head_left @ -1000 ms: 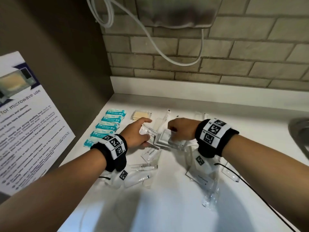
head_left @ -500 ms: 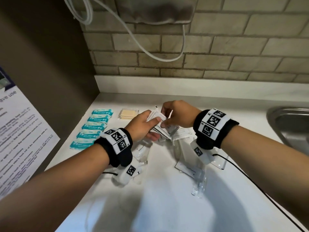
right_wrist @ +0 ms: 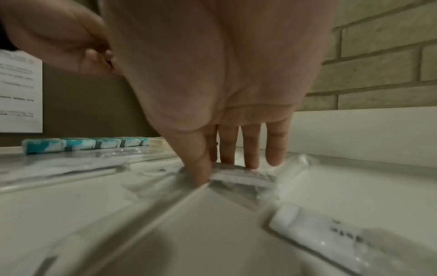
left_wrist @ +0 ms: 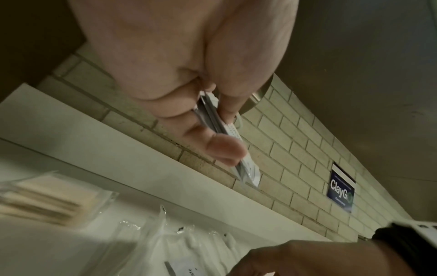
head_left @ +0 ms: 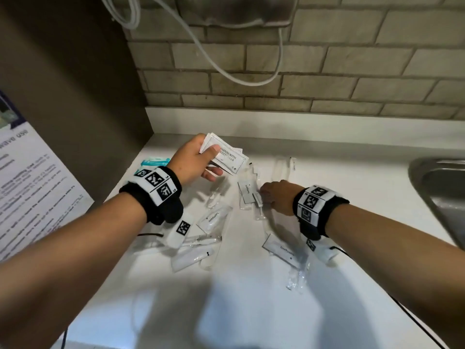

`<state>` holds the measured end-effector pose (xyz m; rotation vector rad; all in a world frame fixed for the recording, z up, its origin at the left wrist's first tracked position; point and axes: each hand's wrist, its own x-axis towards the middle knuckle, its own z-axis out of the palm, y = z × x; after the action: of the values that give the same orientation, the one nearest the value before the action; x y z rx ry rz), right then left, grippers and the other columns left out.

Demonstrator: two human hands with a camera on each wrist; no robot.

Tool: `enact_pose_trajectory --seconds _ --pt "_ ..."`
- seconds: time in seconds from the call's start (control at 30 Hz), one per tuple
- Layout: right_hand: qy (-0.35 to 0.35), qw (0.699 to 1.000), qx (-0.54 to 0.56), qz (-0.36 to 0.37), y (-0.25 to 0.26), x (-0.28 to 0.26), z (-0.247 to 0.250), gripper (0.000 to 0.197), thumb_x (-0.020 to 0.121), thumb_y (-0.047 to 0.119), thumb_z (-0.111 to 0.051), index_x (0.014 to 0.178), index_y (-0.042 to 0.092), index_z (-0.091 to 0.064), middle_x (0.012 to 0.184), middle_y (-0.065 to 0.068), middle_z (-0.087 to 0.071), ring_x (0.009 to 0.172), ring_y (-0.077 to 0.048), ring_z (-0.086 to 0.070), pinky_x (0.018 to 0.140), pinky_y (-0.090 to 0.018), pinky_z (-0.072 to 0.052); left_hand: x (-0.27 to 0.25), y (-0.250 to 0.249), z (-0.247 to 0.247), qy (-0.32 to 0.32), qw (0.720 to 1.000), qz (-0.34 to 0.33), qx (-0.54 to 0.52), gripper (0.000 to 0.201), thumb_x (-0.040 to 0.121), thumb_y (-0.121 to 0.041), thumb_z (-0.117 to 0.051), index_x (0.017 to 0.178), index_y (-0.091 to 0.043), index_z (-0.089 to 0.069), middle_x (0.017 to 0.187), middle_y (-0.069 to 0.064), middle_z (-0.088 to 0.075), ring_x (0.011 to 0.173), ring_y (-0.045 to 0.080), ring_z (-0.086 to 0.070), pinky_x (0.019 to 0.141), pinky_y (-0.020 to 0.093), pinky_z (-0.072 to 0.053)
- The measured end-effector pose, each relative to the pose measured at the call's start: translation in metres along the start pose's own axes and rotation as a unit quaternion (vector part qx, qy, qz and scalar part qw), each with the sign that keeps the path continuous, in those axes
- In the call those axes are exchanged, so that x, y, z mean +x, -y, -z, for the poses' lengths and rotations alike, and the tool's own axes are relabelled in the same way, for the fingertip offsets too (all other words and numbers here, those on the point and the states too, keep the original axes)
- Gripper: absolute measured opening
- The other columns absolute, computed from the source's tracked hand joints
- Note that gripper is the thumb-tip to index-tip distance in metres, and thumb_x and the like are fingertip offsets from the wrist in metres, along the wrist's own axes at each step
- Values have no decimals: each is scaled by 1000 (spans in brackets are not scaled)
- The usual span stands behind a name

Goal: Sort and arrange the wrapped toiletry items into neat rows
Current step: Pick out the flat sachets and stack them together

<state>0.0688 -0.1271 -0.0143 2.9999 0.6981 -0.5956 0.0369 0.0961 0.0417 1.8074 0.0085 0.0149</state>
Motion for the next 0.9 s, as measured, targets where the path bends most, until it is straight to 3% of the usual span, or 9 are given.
enact_pose_trajectory --seconds 0.13,0.27,0.33,0.43,0.53,0.63,0.73,0.83,0.9 --pt "-33 999 -43 -5 1 3 0 46 90 27 -55 133 17 -44 125 -5 -52 120 -28 -49 96 -38 -44 -2 4 6 -9 1000 1 -15 21 102 -17 -46 120 -6 -49 99 15 -70 58 16 -68 44 22 -52" --pt "-62 997 40 7 -2 -1 10 18 85 24 -62 96 13 -52 96 -5 -56 93 -25 -58 76 -32 -50 -2 12 2 -7 1000 16 -4 21 102 -17 -46 120 -6 -49 99 17 -71 61 19 -69 46 23 -54" --pt "-63 992 107 -10 -9 -7 22 20 85 23 -65 95 10 -52 94 -7 -61 84 -22 -57 70 -29 -49 -1 17 -2 -2 1000 18 -5 21 102 -17 -46 120 -6 -49 100 19 -71 63 21 -68 49 24 -55" --pt "-102 982 154 -39 -29 -17 47 38 83 19 -72 113 7 -53 104 -10 -62 88 -25 -58 67 -25 -43 3 19 -12 6 1000 14 -9 24 102 -15 -45 125 -8 -47 105 23 -69 67 26 -68 53 28 -58" --pt "-132 982 109 -75 -52 -26 64 33 80 21 -74 101 8 -52 110 -15 -62 101 -31 -58 72 -28 -36 6 16 -26 17 999 -2 -33 43 101 -10 -45 142 -21 -34 110 20 -65 65 26 -68 58 31 -60" --pt "-101 986 73 -107 -65 -39 68 36 80 25 -74 105 5 -58 100 -10 -60 100 -29 -58 73 -27 -37 14 12 -44 43 998 -21 -46 54 101 -7 -44 146 -32 -28 111 17 -64 66 26 -71 60 33 -61" --pt "-37 991 51 -121 -75 -46 55 21 83 24 -69 86 9 -54 82 -2 -53 86 -24 -52 71 -27 -38 21 6 -64 61 997 -24 -49 41 102 -8 -43 138 -27 -37 116 22 -59 63 23 -70 59 32 -61" --pt "15 988 79 -135 -83 -52 37 11 86 15 -62 92 12 -53 74 0 -59 66 -18 -57 56 -27 -45 23 1 -80 61 997 -19 -52 27 102 -8 -41 125 -22 -40 111 22 -60 60 23 -69 57 33 -61" --pt "47 985 96 -139 -88 -58 27 9 90 13 -57 98 13 -54 70 2 -61 56 -11 -57 49 -21 -44 25 -1 -88 66 996 -14 -59 22 102 -8 -41 120 -21 -40 110 21 -61 59 24 -69 54 34 -60"
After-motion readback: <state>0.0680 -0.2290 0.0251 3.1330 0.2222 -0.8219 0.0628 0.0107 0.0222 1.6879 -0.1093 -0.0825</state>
